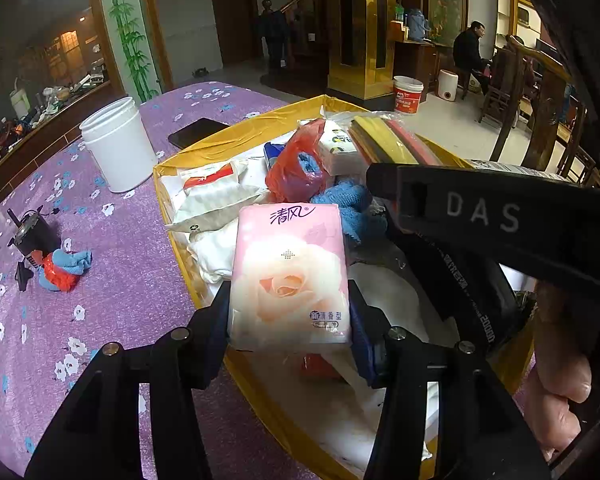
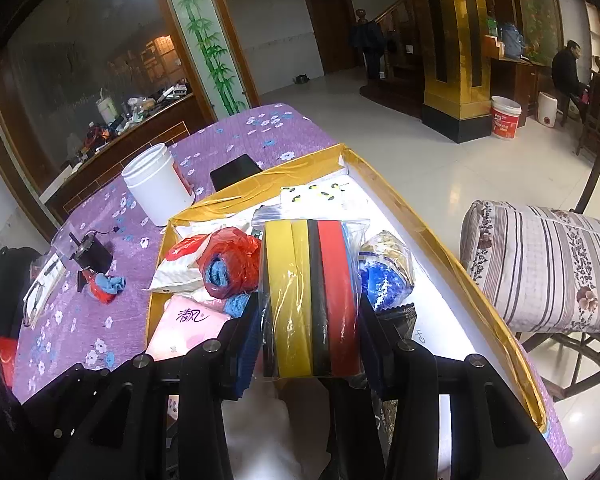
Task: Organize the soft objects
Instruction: 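Lower both tools into the tray and open them to release tissue and sponge packs, then withdraw both open tools up and away from the tray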
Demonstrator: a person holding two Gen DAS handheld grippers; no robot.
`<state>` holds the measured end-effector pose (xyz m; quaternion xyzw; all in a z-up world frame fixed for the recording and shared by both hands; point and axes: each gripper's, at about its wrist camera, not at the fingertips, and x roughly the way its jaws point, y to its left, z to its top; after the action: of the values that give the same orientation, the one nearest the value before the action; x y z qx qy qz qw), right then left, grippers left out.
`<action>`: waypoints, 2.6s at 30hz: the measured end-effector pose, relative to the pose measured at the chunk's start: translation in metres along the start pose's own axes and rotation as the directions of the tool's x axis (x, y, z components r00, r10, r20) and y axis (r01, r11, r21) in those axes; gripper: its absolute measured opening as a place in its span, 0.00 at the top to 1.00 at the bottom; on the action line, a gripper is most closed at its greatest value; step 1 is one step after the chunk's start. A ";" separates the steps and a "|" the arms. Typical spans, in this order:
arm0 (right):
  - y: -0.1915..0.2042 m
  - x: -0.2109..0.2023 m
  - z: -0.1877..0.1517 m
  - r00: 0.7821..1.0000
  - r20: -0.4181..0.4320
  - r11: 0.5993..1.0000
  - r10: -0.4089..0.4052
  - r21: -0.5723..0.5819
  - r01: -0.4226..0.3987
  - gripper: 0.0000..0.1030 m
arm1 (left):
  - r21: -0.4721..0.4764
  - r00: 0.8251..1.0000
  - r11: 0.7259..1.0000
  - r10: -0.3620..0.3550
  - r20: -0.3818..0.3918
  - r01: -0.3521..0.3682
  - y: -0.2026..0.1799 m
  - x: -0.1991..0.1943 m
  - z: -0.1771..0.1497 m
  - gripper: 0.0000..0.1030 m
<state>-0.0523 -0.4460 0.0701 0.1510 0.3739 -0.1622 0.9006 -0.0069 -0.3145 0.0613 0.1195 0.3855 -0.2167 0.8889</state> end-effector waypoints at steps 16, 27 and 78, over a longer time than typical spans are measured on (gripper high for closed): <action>0.005 0.011 0.004 1.000 -0.019 1.000 -0.014 -0.020 0.013 0.54 | 0.004 1.000 1.000 0.000 0.008 0.000 0.000 0.002 0.001 0.51; 0.004 0.010 0.004 1.000 -0.012 1.000 0.012 -0.014 -0.012 0.41 | -0.002 1.000 1.000 -0.015 0.008 0.015 0.000 0.001 0.001 0.48; 0.029 -0.118 -0.141 0.957 0.218 0.979 -0.192 -0.028 0.203 0.21 | 0.079 0.989 0.991 0.095 0.116 -0.105 0.028 -0.079 -0.075 0.24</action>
<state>-0.2075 -0.3437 0.0648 0.0721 0.2919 -0.2571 0.9184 -0.0889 -0.2384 0.0703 0.1639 0.3188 -0.1944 0.9131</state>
